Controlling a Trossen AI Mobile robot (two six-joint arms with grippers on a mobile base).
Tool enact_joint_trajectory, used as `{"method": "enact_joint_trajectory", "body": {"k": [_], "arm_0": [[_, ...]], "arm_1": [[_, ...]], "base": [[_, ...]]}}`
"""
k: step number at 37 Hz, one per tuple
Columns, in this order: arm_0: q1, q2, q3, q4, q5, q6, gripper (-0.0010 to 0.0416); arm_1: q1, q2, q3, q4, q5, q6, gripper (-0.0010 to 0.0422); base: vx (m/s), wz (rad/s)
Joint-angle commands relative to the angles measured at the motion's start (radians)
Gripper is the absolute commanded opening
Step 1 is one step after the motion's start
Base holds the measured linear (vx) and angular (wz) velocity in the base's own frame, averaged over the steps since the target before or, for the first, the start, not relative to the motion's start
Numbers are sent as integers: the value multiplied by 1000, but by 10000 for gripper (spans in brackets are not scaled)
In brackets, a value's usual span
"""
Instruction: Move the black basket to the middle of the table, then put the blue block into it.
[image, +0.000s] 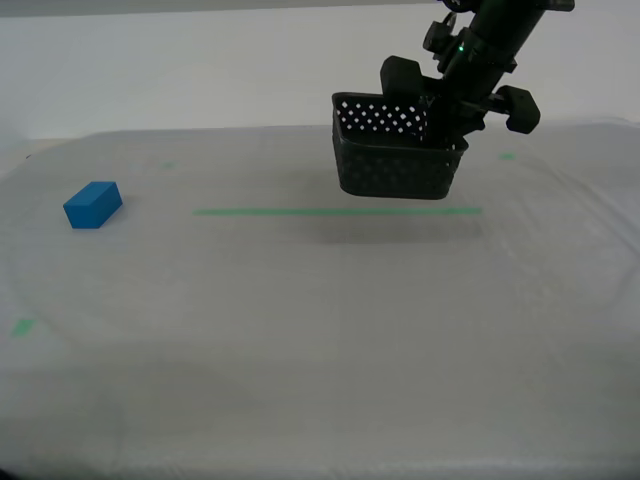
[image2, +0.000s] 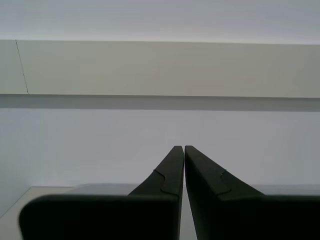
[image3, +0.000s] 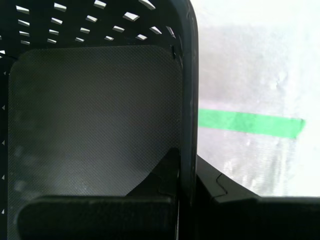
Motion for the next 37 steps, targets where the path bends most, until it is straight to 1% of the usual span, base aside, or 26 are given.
{"method": "enact_joint_trajectory", "body": {"k": [1, 6, 8, 11, 15, 22, 26, 30, 33, 37], "arm_0": [[4, -1, 24, 4, -5, 13, -1], [6, 11, 72, 4, -3, 21, -1], [6, 11, 85, 10, -4, 35, -1], [6, 11, 94, 41, -3, 40, -1], [6, 11, 122, 38, -7, 47, -1], [6, 11, 132, 38, -13, 63, -1], [8, 11, 128, 43, -18, 84, -1], [8, 43, 140, 48, -19, 90, -1], [13, 93, 165, 40, -42, 91, -1], [26, 144, 197, 26, -44, 87, -1]], "arm_1": [[0, 0, 0, 6, 0, 2, 0], [0, 0, 1, 6, 0, 2, 0], [0, 0, 0, 6, -1, 2, 0], [0, 0, 1, 6, -1, 2, 0], [0, 0, 0, 6, 0, 2, 0], [0, 0, 0, 6, 0, 2, 0], [0, 0, 1, 6, 0, 2, 0], [0, 0, 1, 4, 0, 2, 0], [0, 0, 1, 3, 0, 2, 0], [0, 0, 0, 3, -1, 2, 0]], "base": [[0, 0], [0, 0], [0, 0], [0, 0], [0, 0], [0, 0], [0, 0], [0, 0], [0, 0], [0, 0]]}}
